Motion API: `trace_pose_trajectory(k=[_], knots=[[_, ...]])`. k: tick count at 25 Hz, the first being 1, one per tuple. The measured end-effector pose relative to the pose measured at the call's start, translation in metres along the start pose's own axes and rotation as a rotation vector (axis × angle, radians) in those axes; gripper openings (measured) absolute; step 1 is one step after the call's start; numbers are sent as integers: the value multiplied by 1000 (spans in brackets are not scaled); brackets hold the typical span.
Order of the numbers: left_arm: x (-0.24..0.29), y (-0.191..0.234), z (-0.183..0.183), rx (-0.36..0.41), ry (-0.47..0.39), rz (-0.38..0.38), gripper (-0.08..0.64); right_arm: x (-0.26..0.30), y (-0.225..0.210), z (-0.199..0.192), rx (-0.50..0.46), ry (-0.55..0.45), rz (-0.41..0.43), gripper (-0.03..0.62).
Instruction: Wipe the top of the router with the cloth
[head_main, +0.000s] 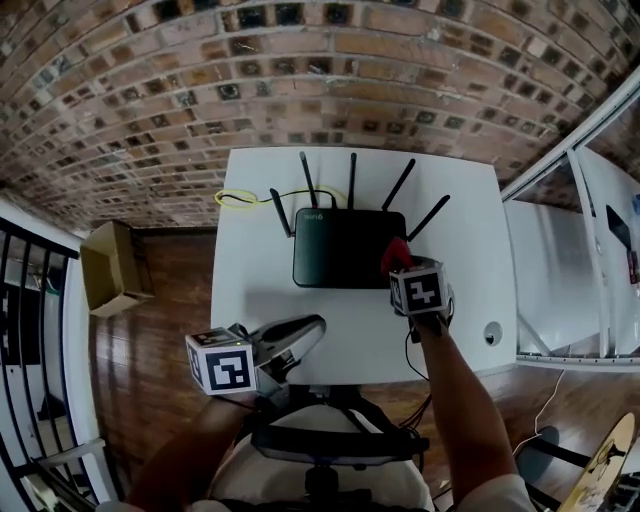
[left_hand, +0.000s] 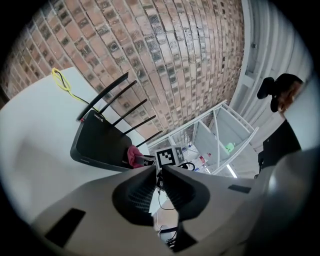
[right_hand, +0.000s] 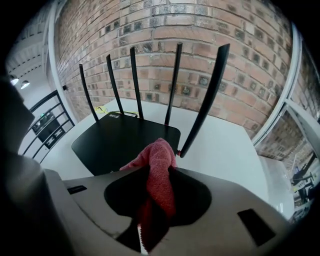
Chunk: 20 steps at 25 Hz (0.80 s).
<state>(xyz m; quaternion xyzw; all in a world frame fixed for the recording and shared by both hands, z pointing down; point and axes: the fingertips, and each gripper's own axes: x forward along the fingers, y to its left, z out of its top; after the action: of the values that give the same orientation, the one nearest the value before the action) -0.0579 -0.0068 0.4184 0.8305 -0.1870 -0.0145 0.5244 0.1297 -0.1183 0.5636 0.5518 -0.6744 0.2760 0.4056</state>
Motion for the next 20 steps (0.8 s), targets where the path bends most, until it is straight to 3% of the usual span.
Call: trace_pose_trajectory(k=[7,12,17,20], knots=[[10,-7,-10,3,-13,13,43,-5,-27,-14,23,11,-3,126],[15,-8,-14,7,-17,17,43,-13,-43,-19,-30,19,-70,126],[15,-6,-16,3,-23,30,43,-34,-39,5,-80,-82,-102,126],[12,-6,-14,-4,-34,36,43,-43,-16,27,-118,-155,-66,126]])
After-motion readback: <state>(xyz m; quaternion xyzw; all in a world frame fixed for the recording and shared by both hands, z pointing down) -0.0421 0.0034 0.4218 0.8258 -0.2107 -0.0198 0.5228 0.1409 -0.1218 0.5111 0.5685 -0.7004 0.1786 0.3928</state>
